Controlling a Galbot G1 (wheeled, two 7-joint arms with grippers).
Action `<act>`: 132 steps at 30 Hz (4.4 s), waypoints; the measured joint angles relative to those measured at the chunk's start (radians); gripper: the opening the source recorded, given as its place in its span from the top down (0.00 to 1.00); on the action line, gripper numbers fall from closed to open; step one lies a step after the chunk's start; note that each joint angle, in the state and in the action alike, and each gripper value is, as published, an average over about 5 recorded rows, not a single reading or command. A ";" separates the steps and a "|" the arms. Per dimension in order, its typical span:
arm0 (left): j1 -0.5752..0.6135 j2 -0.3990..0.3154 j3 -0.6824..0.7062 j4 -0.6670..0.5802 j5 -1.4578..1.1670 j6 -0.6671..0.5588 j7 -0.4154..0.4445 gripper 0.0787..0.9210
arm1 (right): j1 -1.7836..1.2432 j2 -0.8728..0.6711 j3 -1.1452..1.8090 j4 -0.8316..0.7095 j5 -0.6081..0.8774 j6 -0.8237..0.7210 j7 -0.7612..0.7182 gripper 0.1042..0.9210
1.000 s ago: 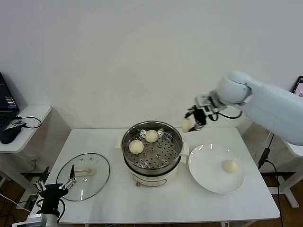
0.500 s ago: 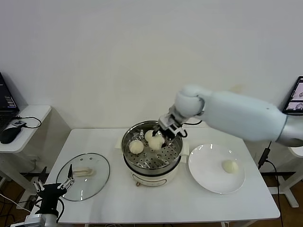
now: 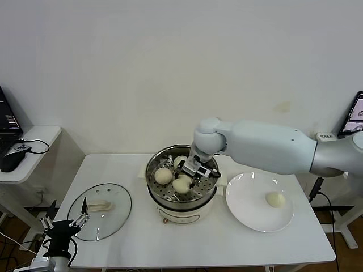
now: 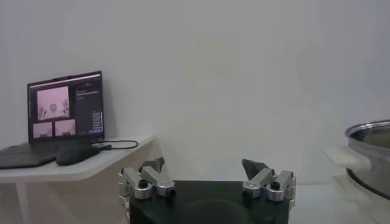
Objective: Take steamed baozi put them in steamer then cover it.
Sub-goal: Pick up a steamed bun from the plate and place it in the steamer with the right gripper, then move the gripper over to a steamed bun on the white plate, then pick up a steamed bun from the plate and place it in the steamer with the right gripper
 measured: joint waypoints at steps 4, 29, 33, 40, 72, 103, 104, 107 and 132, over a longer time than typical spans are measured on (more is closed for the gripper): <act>0.000 -0.001 0.001 0.001 0.000 -0.001 0.000 0.12 | -0.002 0.001 -0.009 0.003 -0.002 0.011 -0.003 0.40; -0.002 0.010 0.004 -0.012 -0.003 -0.001 0.002 0.12 | 0.056 -0.190 0.099 0.059 0.080 -0.136 -0.026 0.12; -0.005 0.016 0.012 -0.014 -0.003 -0.001 0.002 0.12 | 0.054 -0.283 0.128 0.087 0.092 -0.213 -0.034 0.12; -0.012 0.023 0.029 -0.013 0.000 0.001 0.003 0.12 | 0.013 -0.466 0.166 0.137 0.073 -0.292 -0.050 0.12; 0.012 0.032 0.017 -0.014 0.015 0.016 0.006 0.12 | -0.648 -0.618 0.671 -0.105 -0.231 -0.265 -0.035 0.12; 0.015 0.021 0.003 -0.006 0.011 0.013 0.005 0.12 | -0.754 -0.457 0.779 -0.276 -0.343 -0.283 -0.008 0.33; 0.015 0.020 0.003 -0.006 0.011 0.013 0.005 0.12 | -0.753 -0.457 0.779 -0.276 -0.343 -0.284 -0.009 0.35; 0.015 0.020 0.003 -0.006 0.011 0.013 0.004 0.12 | -0.748 -0.459 0.777 -0.273 -0.340 -0.287 -0.011 0.39; -0.002 0.035 0.016 -0.008 0.008 0.010 0.005 0.12 | -0.156 -0.538 0.343 0.058 0.082 -0.492 0.023 0.39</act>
